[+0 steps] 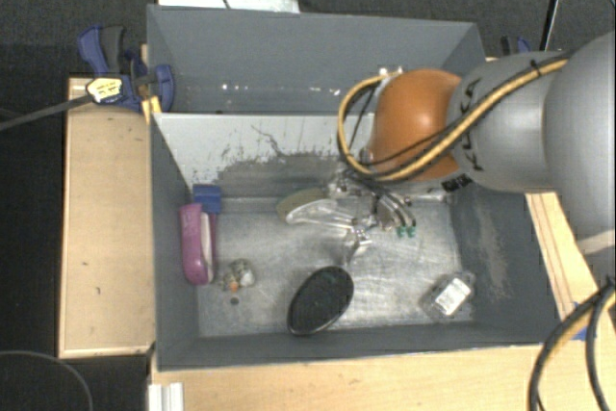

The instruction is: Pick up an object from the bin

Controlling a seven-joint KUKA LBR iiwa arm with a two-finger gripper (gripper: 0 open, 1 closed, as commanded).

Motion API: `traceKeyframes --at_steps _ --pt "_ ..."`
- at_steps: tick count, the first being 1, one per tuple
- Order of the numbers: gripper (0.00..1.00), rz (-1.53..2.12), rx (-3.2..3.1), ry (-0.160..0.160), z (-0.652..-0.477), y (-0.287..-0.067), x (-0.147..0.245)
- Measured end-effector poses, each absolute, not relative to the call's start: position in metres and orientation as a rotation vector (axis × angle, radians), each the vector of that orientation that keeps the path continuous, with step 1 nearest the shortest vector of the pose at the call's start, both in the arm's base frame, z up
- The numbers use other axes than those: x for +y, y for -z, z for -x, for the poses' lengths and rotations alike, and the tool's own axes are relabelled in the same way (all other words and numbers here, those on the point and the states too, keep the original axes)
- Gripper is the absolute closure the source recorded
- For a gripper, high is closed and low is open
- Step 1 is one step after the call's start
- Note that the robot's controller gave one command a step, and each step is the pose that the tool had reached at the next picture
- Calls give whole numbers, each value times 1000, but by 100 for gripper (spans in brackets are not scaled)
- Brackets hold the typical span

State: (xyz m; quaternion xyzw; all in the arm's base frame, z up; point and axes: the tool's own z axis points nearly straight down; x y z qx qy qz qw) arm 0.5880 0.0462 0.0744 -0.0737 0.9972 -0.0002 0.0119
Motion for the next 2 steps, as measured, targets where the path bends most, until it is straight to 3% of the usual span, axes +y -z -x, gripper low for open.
traceKeyframes --at_steps 1,2 --pt "100 227 3112 -2 -587 -77 47" --pt "100 162 3127 0 -579 -224 31"
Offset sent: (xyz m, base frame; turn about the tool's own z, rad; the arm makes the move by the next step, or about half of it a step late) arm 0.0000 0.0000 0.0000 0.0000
